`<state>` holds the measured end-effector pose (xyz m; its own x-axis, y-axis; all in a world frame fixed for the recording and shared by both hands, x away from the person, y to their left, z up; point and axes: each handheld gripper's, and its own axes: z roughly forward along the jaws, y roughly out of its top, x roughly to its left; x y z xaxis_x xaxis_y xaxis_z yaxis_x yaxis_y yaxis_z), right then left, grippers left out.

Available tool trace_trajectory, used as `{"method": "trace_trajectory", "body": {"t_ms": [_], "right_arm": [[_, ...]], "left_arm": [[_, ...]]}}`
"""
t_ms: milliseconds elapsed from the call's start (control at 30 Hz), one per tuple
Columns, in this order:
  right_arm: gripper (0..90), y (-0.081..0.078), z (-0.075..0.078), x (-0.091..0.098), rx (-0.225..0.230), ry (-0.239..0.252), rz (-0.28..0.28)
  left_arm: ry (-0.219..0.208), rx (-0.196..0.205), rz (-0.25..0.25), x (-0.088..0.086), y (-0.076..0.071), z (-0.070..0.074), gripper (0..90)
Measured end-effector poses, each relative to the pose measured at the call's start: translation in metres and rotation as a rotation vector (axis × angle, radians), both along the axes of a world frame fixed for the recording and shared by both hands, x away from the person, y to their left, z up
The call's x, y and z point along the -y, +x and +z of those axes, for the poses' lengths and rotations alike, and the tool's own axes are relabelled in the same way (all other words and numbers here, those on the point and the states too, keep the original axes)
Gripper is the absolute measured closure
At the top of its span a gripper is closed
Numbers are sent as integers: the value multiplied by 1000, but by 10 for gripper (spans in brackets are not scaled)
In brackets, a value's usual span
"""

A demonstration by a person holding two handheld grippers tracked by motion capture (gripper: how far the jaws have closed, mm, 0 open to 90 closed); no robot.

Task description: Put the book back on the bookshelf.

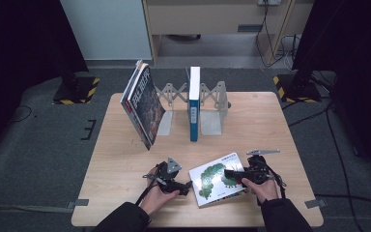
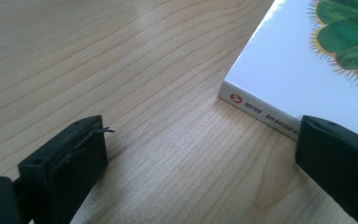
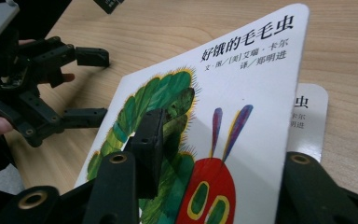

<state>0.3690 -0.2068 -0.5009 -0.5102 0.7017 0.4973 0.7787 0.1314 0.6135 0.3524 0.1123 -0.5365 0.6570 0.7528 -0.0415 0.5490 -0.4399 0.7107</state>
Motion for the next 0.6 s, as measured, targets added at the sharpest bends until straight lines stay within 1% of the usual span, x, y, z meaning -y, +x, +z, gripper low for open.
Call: {"method": "trace_trajectory", "body": {"t_ms": [67, 167, 233, 300, 400, 433, 467, 533, 600], "right_arm": [[598, 0, 1, 1, 5, 11, 3], [624, 0, 4, 1, 9, 23, 5], [640, 0, 5, 2, 8, 32, 6], [660, 0, 6, 3, 7, 46, 5], [694, 0, 8, 4, 12, 70, 10], [704, 0, 9, 4, 16, 75, 11], [713, 0, 10, 4, 18, 81, 12], [732, 0, 11, 4, 29, 92, 17], [754, -1, 13, 5, 26, 110, 16]], "left_arm": [[3, 2, -1, 0, 0, 0, 21], [-6, 4, 0, -2, 0, 0, 43], [-15, -6, 5, -4, 0, 2, 72], [-43, -19, 6, -4, -1, 4, 109], [-83, -10, 0, -6, -2, 9, 132], [-94, -12, -2, -7, -2, 10, 135], [-115, -13, -3, -8, -2, 12, 137], [-133, -15, -2, -10, -3, 14, 143], [-145, -32, -5, -12, -3, 16, 142]]}}
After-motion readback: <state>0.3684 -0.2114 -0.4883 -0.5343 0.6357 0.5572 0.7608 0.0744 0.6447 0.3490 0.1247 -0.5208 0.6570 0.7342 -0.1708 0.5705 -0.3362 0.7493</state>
